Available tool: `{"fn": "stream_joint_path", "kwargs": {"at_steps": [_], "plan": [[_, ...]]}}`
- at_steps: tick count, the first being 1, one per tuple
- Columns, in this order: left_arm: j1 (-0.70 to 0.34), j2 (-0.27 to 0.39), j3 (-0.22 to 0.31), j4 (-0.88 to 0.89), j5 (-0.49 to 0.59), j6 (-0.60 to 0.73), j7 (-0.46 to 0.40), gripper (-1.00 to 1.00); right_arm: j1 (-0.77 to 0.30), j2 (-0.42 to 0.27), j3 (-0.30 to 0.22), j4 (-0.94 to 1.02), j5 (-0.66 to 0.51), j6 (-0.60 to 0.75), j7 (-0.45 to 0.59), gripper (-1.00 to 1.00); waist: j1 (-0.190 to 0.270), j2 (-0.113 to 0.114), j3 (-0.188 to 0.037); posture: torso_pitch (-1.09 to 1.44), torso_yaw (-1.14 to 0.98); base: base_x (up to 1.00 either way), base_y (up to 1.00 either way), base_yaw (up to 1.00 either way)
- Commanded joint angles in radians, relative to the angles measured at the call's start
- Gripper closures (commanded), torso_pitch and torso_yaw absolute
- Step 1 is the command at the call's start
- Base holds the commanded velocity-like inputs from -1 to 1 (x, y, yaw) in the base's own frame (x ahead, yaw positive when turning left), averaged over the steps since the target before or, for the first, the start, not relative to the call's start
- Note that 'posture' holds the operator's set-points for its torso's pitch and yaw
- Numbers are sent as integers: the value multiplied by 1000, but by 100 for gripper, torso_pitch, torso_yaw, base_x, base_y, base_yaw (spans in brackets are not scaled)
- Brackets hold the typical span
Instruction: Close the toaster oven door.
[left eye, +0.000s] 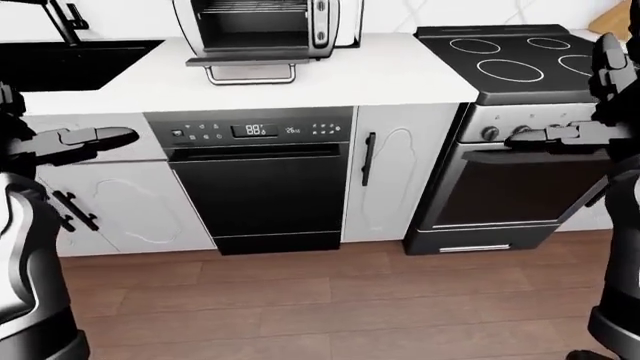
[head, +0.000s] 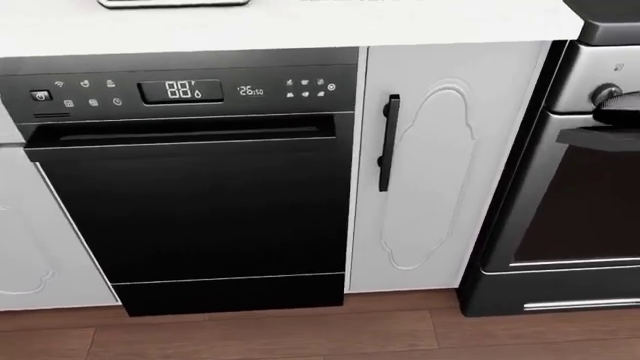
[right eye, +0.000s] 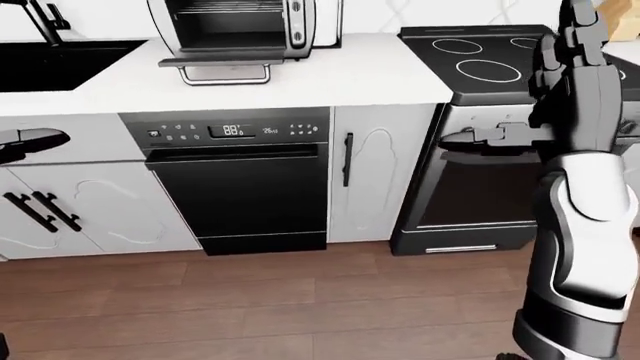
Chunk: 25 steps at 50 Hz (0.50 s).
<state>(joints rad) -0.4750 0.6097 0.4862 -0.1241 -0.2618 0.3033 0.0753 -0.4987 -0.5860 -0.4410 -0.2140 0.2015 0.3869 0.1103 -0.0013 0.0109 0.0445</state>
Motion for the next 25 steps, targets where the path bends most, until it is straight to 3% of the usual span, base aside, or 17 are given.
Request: {"fn": "stream_joint_path", "kwargs": {"at_steps": [1, 6, 8, 10, 12, 14, 16, 19, 22, 24, 25], "plan": [[-24, 18, 9, -28, 0, -27, -1, -100, -23, -19, -15, -25, -1, -26, -7, -100, -1, 3, -18, 0, 0, 6, 17, 0], [-25, 20, 10, -30, -1, -24, -2, -100, -21, -19, -15, -26, -1, -28, -8, -100, 4, -14, -23, 0, 0, 7, 14, 0], [-25, 20, 9, -30, 0, -25, -1, -100, -21, -19, -16, -27, 0, -27, -8, -100, 8, -32, -23, 0, 0, 9, 13, 0], [-22, 16, 7, -29, 1, -29, -2, -100, -20, -18, -15, -25, -1, -30, -8, -100, 11, -64, -26, 0, 0, 8, 13, 0], [-23, 17, 8, -31, 0, -27, -2, -100, -20, -17, -15, -25, -1, -31, -8, -100, 5, -36, -18, 0, 0, 8, 14, 0], [-24, 19, 10, -33, -1, -23, -2, -100, -21, -18, -15, -24, -1, -31, -8, -100, 4, -54, -22, 0, 0, 8, 12, 0], [-24, 18, 9, -34, -1, -24, -1, -100, -21, -19, -16, -24, -1, -31, -8, -100, 2, -47, -27, 0, 0, 8, 12, 0], [-20, 16, 8, -37, 1, -23, -1, -100, -19, -18, -16, -24, 0, -32, -7, -100, 0, -23, -11, 0, 0, 8, 13, 0], [-21, 18, 10, -40, 0, -20, -2, -100, -18, -20, -18, -22, 0, -34, -6, -100, -7, 25, -12, 0, 0, 8, 13, 0], [-20, 17, 11, -41, 0, -19, -2, -100, -18, -19, -16, -23, 0, -34, -6, -100, -7, 100, -35, 0, 0, 9, 12, 0], [-20, 18, 11, -42, 0, -18, -2, -100, -19, -19, -17, -24, 0, -33, -6, -100, 0, 48, -21, 0, 0, 9, 13, 0]]}}
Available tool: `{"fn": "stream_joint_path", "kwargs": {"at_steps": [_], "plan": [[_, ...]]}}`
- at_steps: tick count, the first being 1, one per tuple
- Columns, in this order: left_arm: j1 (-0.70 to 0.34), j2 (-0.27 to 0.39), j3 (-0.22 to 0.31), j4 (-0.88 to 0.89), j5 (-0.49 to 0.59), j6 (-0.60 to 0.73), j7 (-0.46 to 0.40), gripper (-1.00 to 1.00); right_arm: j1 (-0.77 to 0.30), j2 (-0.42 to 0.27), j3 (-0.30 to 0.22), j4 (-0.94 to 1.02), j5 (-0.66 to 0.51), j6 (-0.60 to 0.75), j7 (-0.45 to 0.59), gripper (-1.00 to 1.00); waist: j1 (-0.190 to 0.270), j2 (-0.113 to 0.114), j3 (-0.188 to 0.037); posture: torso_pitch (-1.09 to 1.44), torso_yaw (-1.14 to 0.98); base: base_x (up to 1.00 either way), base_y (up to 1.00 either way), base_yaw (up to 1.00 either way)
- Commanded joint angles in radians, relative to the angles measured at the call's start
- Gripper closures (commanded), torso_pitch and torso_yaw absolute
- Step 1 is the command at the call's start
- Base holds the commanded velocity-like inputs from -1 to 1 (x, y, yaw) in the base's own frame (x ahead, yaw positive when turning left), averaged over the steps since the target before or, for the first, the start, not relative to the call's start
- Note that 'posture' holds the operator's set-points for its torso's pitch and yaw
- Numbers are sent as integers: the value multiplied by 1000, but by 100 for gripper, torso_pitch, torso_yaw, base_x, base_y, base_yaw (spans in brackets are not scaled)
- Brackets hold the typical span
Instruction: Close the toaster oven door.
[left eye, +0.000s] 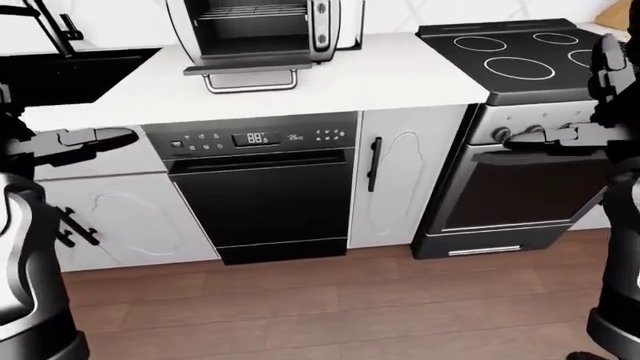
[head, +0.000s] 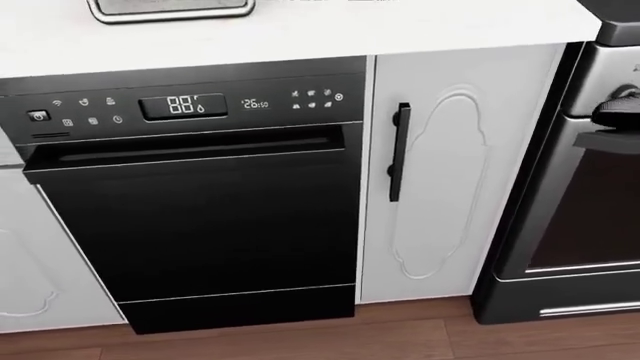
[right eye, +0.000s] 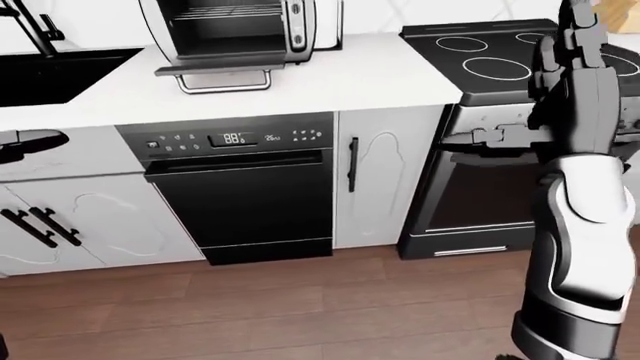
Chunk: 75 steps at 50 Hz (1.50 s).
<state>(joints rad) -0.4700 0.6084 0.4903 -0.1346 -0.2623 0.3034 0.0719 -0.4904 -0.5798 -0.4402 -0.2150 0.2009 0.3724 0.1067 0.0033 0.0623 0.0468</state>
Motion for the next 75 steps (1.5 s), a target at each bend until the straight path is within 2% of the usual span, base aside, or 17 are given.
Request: {"fn": "stream_joint_path", "kwargs": {"at_steps": [1, 8, 11, 20, 22, 24, 25, 27, 33, 37, 47, 50, 59, 63, 64, 71, 75], "plan": [[-26, 20, 7, -33, 0, -16, 2, -100, -27, -25, -18, -23, 1, -18, -3, -100, -7, 13, -21, 0, 0, 9, 12, 0], [-27, 20, 6, -28, 1, -21, 1, -100, -28, -26, -18, -25, 1, -17, -3, -100, -1, -61, -14, 0, 0, 9, 13, 0], [-27, 20, 6, -30, 1, -19, 1, -100, -27, -26, -18, -25, 1, -16, -3, -100, 2, -130, -23, 0, 0, 9, 12, 0], [-32, 23, 7, -31, -1, -13, 3, -100, -31, -27, -18, -23, 2, -15, -4, -100, -6, -68, -12, 0, 0, 10, 12, 0], [-33, 24, 6, -28, 0, -16, 3, -100, -33, -28, -18, -24, 3, -14, -4, -100, -10, -34, -13, 0, 0, 9, 12, 0], [-34, 24, 5, -30, -1, -13, 4, -100, -33, -29, -18, -24, 4, -13, -4, -100, -14, 34, -31, 0, 0, 10, 11, 0], [-34, 23, 4, -31, 0, -13, 3, -100, -34, -30, -18, -24, 4, -12, -4, -100, -8, 7, -28, 0, 0, 10, 12, 0], [-35, 23, 3, -32, -1, -10, 4, -100, -36, -31, -18, -24, 6, -10, -4, -100, -6, 11, -16, 0, 0, 10, 11, 0], [-34, 24, 4, -33, 0, -10, 3, -100, -32, -31, -19, -26, 6, -10, -4, -100, -1, -49, -16, 0, 0, 10, 12, 0], [-33, 24, 5, -31, 0, -12, 2, -100, -32, -30, -18, -28, 6, -9, -4, -100, 6, -131, -26, 0, 0, 10, 12, 0], [-34, 25, 4, -28, 3, -16, 1, -100, -31, -29, -18, -24, 4, -15, -4, -100, -7, -55, -11, 0, 0, 10, 12, 0], [-31, 22, 4, -26, 5, -21, -1, -100, -29, -29, -18, -24, 3, -17, -3, -100, -14, 30, -30, 0, 0, 10, 12, 0], [-31, 22, 5, -31, 5, -17, -1, -100, -29, -27, -18, -25, 3, -17, -2, -100, -1, -50, -16, 0, 0, 10, 12, 0], [-30, 22, 5, -33, 5, -16, -2, -100, -29, -28, -17, -30, 3, -12, -2, -100, 4, -132, -27, 0, 0, 10, 12, 0], [-30, 22, 6, -33, 5, -16, -2, -100, -29, -28, -16, -31, 1, -13, -2, -100, -1, -108, -18, 0, 0, 9, 11, 0], [-30, 22, 6, -36, 4, -13, -3, -100, -32, -28, -18, -39, 2, -3, -3, -100, -5, -74, -16, 0, 0, 10, 11, 0], [-31, 22, 5, -32, 5, -17, -3, -100, -34, -30, -19, -35, 3, -4, -2, -100, -14, 6, -22, 0, 0, 10, 11, 0]]}}
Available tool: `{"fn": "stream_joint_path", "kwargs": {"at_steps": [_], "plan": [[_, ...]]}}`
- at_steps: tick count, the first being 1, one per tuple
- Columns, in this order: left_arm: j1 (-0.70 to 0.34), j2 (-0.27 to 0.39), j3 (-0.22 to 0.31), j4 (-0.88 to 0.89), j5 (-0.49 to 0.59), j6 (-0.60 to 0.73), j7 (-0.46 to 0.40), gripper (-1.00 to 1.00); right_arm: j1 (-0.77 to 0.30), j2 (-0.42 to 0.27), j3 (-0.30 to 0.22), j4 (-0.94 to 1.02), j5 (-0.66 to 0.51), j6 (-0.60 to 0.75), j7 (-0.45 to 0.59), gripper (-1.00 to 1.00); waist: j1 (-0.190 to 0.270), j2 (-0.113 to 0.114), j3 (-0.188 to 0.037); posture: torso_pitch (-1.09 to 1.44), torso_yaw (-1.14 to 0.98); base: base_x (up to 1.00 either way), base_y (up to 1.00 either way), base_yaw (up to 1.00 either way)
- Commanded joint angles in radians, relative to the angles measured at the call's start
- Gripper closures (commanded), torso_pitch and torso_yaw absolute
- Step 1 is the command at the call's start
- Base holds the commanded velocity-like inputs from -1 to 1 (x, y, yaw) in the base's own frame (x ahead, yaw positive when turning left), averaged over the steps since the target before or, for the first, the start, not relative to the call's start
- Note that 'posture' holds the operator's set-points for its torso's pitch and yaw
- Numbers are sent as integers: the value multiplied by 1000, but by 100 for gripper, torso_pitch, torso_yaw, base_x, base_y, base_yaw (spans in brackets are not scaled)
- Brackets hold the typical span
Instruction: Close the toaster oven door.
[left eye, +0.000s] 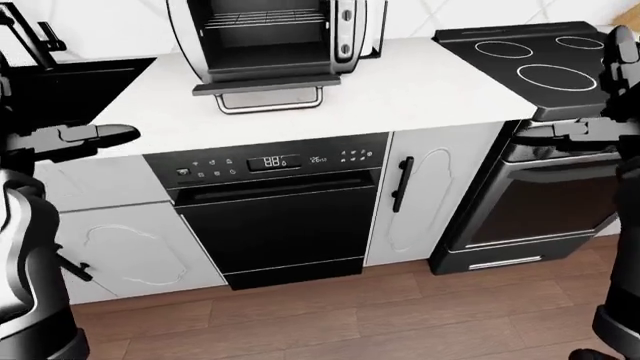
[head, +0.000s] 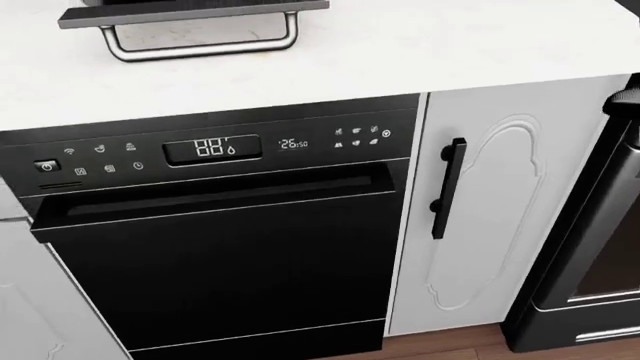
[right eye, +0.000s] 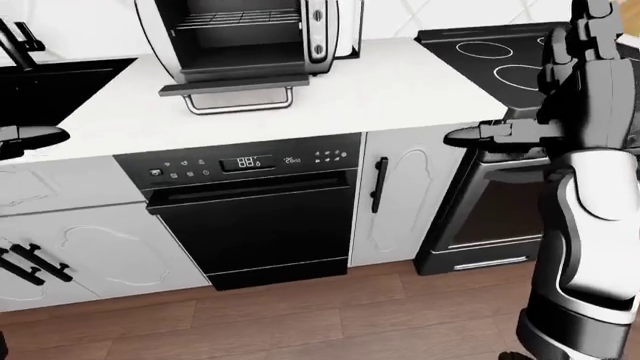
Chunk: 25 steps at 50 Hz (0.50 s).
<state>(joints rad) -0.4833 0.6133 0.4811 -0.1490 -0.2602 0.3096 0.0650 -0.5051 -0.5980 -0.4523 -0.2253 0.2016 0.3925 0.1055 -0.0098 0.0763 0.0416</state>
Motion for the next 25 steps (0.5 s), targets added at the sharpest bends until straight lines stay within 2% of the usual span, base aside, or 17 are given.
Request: {"fn": "stream_joint_path", "kwargs": {"at_steps": [1, 2, 3, 7, 9, 12, 13, 14, 15, 16, 17, 20, 23, 25], "plan": [[-18, 17, 14, -17, 3, -22, 4, -100, -20, -12, -7, -24, 3, -25, -1, -100, 1, 35, -31, 0, 0, 10, 12, 0], [-19, 17, 13, -17, 3, -22, 4, -100, -20, -12, -7, -23, 3, -26, -1, -100, 9, -18, -17, 0, 0, 10, 11, 0], [-20, 18, 14, -20, 2, -19, 4, -100, -20, -12, -6, -23, 3, -25, -1, -100, 6, 2, -15, 0, 0, 11, 11, 0], [-22, 18, 12, -16, 3, -21, 4, -100, -23, -14, -6, -21, 4, -25, -2, -100, 13, -34, -21, 0, 0, 10, 11, 0], [-23, 19, 14, -21, 1, -16, 5, -100, -24, -14, -5, -21, 5, -25, -2, -100, 13, -55, -12, 0, 0, 10, 11, 0], [-24, 22, 15, -21, 0, -14, 6, -100, -27, -16, -4, -20, 5, -25, -2, -100, 17, -100, -9, 0, 0, 10, 11, 0], [-24, 22, 15, -22, 0, -14, 6, -100, -27, -16, -4, -22, 5, -23, -3, -100, 19, -125, -14, 0, 0, 10, 10, 0], [-23, 22, 15, -15, 2, -21, 4, -100, -26, -16, -4, -22, 5, -24, -3, -100, 18, -160, -26, 0, 0, 10, 11, 0], [-23, 22, 15, -15, 1, -21, 4, -100, -25, -15, -3, -22, 5, -25, -3, -100, 7, -111, -15, 0, 0, 11, 12, 0], [-23, 23, 16, -16, 0, -20, 4, -100, -25, -15, -3, -23, 5, -24, -3, -100, 12, -130, -15, 0, 0, 11, 11, 0], [-24, 24, 16, -18, -1, -17, 5, -100, -25, -15, -3, -22, 5, -25, -3, -100, 9, -130, -18, 0, 0, 11, 11, 0], [-24, 24, 16, -20, -1, -16, 6, -100, -25, -16, -5, -24, 5, -23, -3, -100, 9, -111, -20, 0, 0, 10, 11, 0], [-24, 24, 16, -17, 0, -19, 5, -100, -24, -15, -5, -25, 5, -24, -3, -100, 6, -75, -6, 0, 0, 10, 11, 0], [-23, 25, 17, -17, -1, -19, 5, -100, -24, -15, -6, -26, 6, -22, -3, -100, 1, -36, -8, 0, 0, 11, 11, 0]]}}
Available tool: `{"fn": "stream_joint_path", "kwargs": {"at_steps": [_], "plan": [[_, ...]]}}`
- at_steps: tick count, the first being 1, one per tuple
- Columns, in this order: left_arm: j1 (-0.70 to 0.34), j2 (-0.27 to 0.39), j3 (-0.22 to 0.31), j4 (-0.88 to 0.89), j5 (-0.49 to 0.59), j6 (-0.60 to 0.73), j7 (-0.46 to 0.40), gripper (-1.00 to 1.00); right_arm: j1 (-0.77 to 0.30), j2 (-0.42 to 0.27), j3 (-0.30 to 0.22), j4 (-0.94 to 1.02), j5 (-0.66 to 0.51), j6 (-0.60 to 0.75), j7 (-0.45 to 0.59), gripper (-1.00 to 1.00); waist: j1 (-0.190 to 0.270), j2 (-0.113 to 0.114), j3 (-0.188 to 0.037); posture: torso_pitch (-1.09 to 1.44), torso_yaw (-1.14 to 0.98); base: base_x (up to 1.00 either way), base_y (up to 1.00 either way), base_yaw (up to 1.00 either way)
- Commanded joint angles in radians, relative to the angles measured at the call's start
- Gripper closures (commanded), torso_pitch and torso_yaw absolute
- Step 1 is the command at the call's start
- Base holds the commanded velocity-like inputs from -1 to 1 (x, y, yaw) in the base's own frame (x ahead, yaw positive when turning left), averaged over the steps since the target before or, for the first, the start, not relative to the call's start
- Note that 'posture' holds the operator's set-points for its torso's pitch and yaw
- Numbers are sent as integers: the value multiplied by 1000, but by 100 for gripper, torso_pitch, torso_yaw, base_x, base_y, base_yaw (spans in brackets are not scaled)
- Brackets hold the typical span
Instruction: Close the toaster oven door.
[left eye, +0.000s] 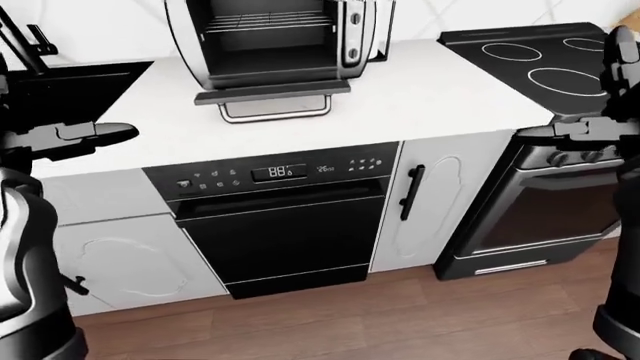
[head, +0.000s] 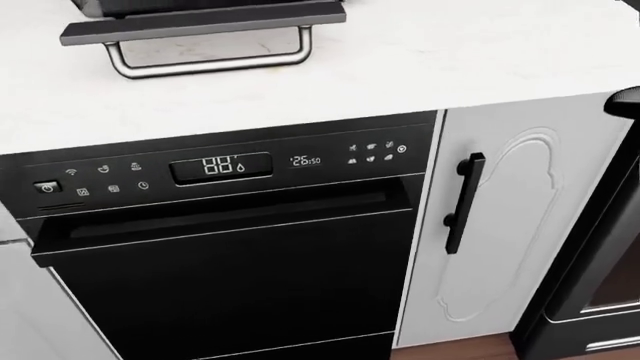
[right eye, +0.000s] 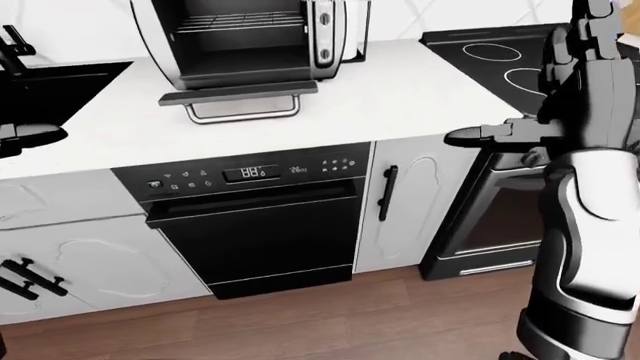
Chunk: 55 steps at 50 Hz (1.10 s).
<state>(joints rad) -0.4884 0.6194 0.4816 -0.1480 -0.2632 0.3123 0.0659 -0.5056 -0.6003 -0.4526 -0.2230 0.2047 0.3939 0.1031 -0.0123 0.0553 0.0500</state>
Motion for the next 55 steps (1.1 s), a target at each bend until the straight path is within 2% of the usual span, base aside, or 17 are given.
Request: {"fn": "stream_joint_path", "kwargs": {"at_steps": [1, 2, 3, 4, 10, 15, 16, 18, 24, 28, 29, 30, 36, 41, 50, 54, 55], "plan": [[-18, 19, 16, -18, 2, -22, 5, -100, -23, -13, -6, -29, 3, -23, -1, -100, 1, 19, -26, 0, 0, 10, 11, 0], [-18, 19, 16, -19, 2, -21, 5, -100, -22, -13, -6, -31, 3, -23, -1, -100, 3, 48, -29, 0, 0, 10, 11, 0], [-16, 17, 15, -18, 4, -23, 5, -100, -21, -12, -5, -31, 3, -23, -1, -100, 11, 8, -23, 0, 0, 11, 11, 0], [-15, 16, 14, -19, 4, -23, 5, -100, -21, -12, -5, -29, 2, -24, 0, -100, 5, 23, -22, 0, 0, 10, 11, 0], [-16, 15, 14, -19, 5, -24, 5, -100, -23, -15, -7, -27, 4, -24, 1, -100, 15, -32, -21, 0, 0, 10, 10, 0], [-17, 17, 16, -19, 4, -23, 4, -100, -23, -16, -7, -29, 4, -23, 0, -100, 21, -134, -33, 0, 0, 10, 10, 0], [-16, 16, 15, -18, 5, -26, 4, -100, -23, -16, -7, -29, 4, -23, 0, -100, 14, -92, -25, 0, 0, 10, 10, 0], [-16, 17, 16, -20, 4, -23, 5, -100, -23, -16, -7, -28, 4, -25, 1, -100, 12, -109, -27, 0, 0, 11, 10, 0], [-14, 17, 17, -17, 4, -27, 4, -100, -23, -16, -7, -33, 5, -20, 0, -100, 9, -53, -15, 0, 0, 10, 10, 0], [-15, 18, 17, -20, 4, -24, 5, -100, -22, -16, -8, -31, 5, -22, 0, -100, 4, 59, -39, 0, 0, 11, 10, 0], [-14, 17, 17, -20, 4, -24, 4, -100, -21, -15, -8, -31, 5, -23, 0, -100, 12, 5, -23, 0, 0, 10, 11, 0], [-13, 17, 16, -19, 5, -26, 4, -100, -21, -15, -8, -32, 6, -23, 1, -100, 8, 23, -22, 0, 0, 10, 9, 0], [-15, 16, 14, -20, 6, -25, 4, -100, -24, -16, -8, -29, 8, -24, 1, -100, 16, -33, -19, 0, 0, 11, 10, 0], [-17, 19, 15, -24, 5, -20, 4, -100, -27, -19, -8, -32, 10, -19, 0, -100, 22, -123, -31, 0, 0, 11, 5, 0], [-24, 22, 16, -23, 3, -15, 5, -100, -29, -22, -9, -32, 12, -16, -2, -100, 13, -55, -15, 0, 0, 11, 2, 0], [-22, 22, 16, -28, 2, -13, 6, -100, -29, -23, -8, -34, 12, -15, -3, -100, 6, 49, -36, 0, 0, 11, 1, 0], [-22, 22, 16, -28, 2, -13, 6, -100, -29, -23, -8, -33, 12, -15, -3, -100, 15, 2, -21, 0, 0, 11, 0, 0]]}}
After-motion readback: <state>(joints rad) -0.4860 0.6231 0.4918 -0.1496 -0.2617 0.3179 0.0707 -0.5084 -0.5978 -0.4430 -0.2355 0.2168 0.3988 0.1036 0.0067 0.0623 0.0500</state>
